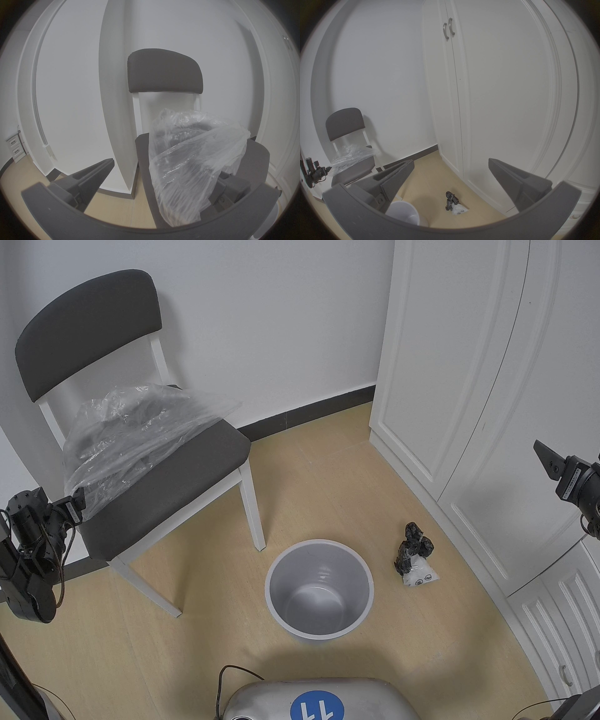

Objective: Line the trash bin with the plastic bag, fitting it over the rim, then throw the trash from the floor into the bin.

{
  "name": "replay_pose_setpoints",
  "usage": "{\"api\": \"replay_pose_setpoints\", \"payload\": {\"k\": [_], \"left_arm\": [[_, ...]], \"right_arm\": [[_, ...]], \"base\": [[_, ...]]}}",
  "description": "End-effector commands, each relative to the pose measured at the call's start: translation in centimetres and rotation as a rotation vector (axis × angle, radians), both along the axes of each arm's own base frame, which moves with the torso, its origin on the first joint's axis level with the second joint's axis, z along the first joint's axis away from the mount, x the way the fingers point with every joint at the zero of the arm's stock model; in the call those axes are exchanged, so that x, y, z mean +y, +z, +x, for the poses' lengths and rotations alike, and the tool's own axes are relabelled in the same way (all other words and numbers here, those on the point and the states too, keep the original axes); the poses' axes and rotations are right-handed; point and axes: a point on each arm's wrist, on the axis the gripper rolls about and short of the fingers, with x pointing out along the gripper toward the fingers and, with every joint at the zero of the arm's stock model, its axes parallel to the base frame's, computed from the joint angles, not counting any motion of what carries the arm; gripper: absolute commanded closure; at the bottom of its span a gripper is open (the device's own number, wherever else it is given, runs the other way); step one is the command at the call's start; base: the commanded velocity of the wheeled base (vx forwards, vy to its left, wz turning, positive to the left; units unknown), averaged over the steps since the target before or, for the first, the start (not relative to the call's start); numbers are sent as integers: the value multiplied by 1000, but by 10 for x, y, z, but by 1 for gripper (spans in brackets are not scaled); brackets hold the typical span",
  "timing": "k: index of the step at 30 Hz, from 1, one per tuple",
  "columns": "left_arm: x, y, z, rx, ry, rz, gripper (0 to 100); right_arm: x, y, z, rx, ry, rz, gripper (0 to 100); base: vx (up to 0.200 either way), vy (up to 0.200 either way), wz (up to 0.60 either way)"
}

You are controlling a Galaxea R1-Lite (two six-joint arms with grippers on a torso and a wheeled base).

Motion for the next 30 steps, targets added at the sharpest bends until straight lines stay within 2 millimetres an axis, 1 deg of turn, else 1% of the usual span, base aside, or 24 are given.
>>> {"api": "replay_pose_setpoints", "payload": {"k": [1, 12, 30], "left_arm": [[-3, -6, -3, 31, -7, -3, 0], [-2, -20, 0, 81, -9, -16, 0], [-6, -19, -2, 80, -19, -18, 0]], "right_arm": [[0, 1, -1, -4, 0, 2, 0], [0, 0, 0, 0, 0, -1, 0], [0, 0, -1, -1, 2, 0, 0]], "base": [[0, 0, 0], [0, 0, 0], [0, 0, 0]]}}
